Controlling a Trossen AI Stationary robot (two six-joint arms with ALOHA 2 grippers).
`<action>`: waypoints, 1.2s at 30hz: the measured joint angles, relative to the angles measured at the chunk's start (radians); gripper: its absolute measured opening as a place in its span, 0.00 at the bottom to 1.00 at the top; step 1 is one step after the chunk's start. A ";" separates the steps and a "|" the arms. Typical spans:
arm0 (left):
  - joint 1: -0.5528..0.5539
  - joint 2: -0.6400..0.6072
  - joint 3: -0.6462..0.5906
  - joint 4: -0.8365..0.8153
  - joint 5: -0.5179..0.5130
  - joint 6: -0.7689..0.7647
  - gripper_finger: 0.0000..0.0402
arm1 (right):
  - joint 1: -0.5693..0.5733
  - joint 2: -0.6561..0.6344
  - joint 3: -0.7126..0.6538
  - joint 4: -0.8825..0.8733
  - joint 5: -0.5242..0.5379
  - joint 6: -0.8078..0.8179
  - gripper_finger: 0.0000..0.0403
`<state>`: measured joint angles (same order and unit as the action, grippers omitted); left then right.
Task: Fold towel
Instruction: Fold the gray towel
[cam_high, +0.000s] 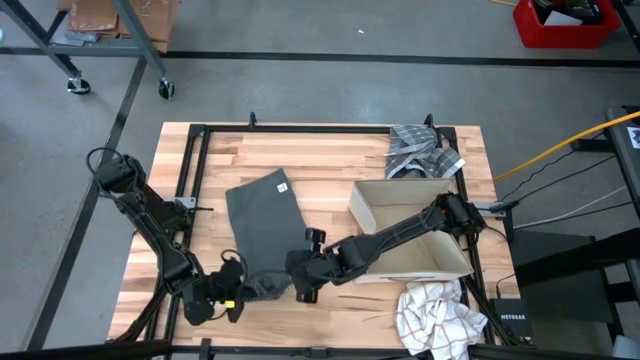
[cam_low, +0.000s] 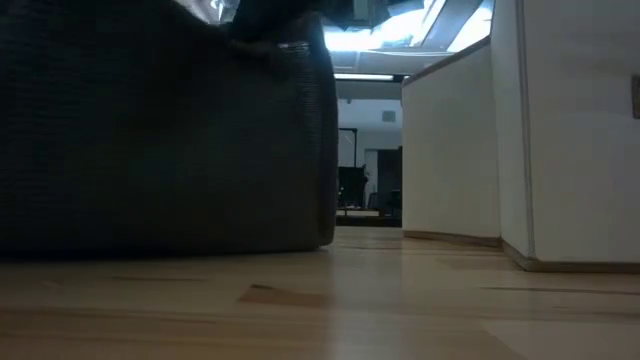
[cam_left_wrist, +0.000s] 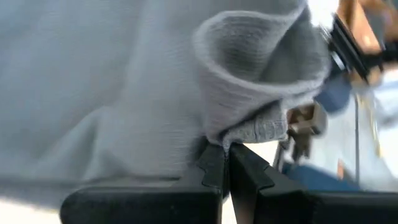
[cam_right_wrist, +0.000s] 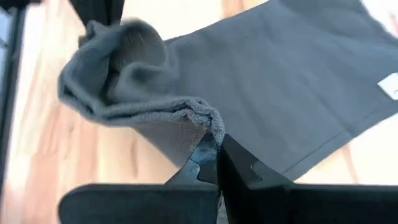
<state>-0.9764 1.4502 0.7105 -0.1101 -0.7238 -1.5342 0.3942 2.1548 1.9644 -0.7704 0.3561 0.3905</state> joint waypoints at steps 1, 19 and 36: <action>-0.007 0.000 0.000 -0.037 -0.014 -0.070 0.00 | -0.009 0.000 0.000 0.005 0.001 0.000 0.01; 0.060 0.000 -0.001 -0.609 -0.060 -0.476 0.00 | -0.227 0.032 0.000 0.013 -0.049 -0.149 0.01; 0.106 -0.001 -0.001 -0.700 0.038 -0.266 0.12 | -0.296 0.056 0.000 0.008 -0.200 -0.293 0.21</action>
<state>-0.8707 1.4494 0.7097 -0.8097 -0.6862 -1.8003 0.0983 2.2105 1.9644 -0.7620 0.1566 0.0976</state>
